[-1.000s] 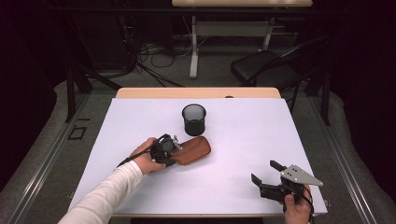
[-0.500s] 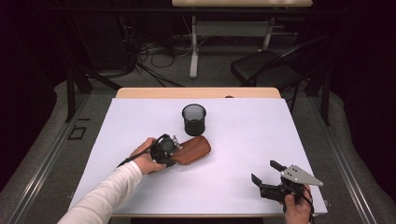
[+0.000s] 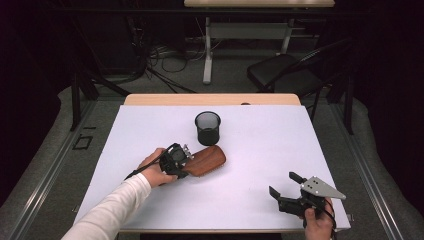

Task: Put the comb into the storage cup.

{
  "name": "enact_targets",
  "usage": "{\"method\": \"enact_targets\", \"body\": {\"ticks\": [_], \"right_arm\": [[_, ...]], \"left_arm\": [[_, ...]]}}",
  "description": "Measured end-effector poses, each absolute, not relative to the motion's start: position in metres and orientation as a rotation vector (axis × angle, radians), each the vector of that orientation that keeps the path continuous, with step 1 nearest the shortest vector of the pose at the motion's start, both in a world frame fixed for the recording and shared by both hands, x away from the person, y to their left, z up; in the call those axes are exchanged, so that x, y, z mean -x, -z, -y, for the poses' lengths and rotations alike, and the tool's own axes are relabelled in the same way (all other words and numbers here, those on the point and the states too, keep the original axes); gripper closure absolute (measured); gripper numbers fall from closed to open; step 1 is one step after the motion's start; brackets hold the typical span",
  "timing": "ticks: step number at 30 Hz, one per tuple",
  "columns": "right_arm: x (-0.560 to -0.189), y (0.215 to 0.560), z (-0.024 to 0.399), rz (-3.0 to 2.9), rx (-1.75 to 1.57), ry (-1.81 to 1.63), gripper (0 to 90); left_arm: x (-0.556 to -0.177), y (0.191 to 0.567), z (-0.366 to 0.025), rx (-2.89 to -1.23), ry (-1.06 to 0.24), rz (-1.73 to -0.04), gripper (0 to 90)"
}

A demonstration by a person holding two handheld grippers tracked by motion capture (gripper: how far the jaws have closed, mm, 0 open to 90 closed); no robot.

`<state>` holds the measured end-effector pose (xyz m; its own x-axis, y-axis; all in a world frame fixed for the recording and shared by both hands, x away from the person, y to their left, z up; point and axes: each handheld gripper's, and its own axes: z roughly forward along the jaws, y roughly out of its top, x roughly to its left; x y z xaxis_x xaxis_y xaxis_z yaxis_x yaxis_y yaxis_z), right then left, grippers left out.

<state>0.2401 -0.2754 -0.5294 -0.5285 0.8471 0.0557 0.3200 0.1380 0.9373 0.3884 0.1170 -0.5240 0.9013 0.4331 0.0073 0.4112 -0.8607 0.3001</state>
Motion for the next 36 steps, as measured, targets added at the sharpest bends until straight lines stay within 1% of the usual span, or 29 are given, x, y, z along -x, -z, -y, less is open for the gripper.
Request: {"method": "enact_targets", "body": {"ticks": [6, 16, 36], "right_arm": [[-0.24, 0.5294, 0.2756, -1.923, -1.117, -1.388, 12.0], [-0.2401, 0.5296, 0.2755, -1.923, -1.119, -1.389, 12.0], [-0.2403, 0.5298, 0.2758, -1.929, -1.126, -1.382, 12.0]], "left_arm": [[-0.3896, 0.5234, -0.1181, -2.761, -0.092, -0.632, 72.6], [-0.3881, 0.5213, -0.1176, -2.739, -0.11, -0.64, 72.6], [-0.383, 0.5203, -0.1242, -2.631, -0.127, -0.664, 72.6]]}}
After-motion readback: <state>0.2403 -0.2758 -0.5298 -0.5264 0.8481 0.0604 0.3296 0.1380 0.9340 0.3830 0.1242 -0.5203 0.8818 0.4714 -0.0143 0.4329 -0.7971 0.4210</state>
